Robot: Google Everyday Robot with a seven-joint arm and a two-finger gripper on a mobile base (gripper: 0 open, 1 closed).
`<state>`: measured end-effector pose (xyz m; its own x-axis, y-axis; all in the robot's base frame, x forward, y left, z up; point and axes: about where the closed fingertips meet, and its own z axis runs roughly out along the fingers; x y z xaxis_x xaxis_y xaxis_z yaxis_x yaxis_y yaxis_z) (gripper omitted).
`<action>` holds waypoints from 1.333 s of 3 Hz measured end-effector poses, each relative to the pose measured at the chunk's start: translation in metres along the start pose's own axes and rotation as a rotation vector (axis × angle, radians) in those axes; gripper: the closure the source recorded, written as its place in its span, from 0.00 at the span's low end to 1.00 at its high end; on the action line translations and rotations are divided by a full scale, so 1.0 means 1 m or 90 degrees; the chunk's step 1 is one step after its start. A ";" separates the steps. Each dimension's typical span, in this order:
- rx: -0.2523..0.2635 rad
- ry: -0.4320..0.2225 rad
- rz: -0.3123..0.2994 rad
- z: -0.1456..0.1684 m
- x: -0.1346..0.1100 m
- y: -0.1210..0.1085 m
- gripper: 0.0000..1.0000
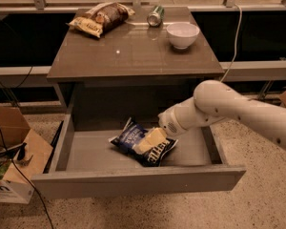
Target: Pick blue chip bag from top drawer and place on counter
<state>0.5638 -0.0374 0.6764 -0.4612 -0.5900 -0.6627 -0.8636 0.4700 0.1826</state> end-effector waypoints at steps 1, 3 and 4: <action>-0.034 -0.003 0.041 0.039 0.012 0.005 0.00; -0.018 0.000 0.080 0.053 0.020 0.011 0.50; -0.002 -0.002 0.084 0.047 0.019 0.012 0.73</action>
Offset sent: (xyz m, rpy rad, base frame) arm -0.0081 0.0395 -0.0734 0.0583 0.1506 -0.0675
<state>0.5543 -0.0118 0.6322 -0.5697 -0.5216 -0.6351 -0.7965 0.5408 0.2703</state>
